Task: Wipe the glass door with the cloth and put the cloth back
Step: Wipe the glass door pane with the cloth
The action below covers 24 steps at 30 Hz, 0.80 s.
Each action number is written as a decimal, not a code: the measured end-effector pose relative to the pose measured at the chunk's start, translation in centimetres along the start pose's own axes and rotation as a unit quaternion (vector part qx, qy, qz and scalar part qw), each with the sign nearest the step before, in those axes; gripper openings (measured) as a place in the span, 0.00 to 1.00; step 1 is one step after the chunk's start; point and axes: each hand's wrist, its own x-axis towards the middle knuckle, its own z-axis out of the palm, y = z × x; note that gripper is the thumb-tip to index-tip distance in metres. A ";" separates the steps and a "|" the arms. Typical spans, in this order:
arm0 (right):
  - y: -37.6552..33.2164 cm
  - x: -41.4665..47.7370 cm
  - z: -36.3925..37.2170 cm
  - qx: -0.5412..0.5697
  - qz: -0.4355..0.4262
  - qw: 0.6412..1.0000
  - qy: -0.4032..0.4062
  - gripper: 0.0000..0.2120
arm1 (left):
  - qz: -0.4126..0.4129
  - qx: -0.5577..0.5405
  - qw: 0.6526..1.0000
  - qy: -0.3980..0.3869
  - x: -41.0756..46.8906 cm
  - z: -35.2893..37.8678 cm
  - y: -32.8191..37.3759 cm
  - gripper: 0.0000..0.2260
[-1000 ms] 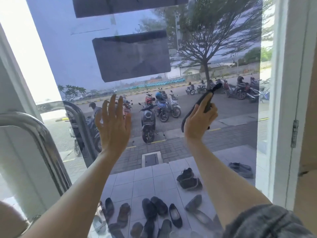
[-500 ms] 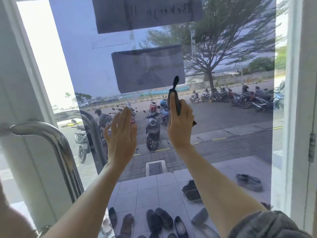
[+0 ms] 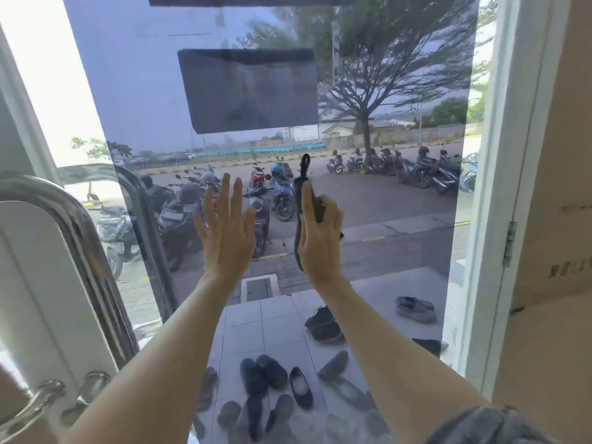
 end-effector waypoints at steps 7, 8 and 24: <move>0.3 0.9 1.7 -0.100 -0.133 0.980 -0.111 0.18 | -0.012 0.006 1.000 0.028 0.2 -1.3 -3.7 0.23; 2.4 0.7 1.0 -0.116 -0.066 0.988 -0.072 0.17 | -0.004 0.013 0.999 0.030 0.0 -1.4 -4.4 0.23; -10.0 0.8 10.1 -0.082 -0.206 0.975 0.008 0.24 | 0.030 -0.115 0.990 0.075 -0.2 -3.4 -10.7 0.23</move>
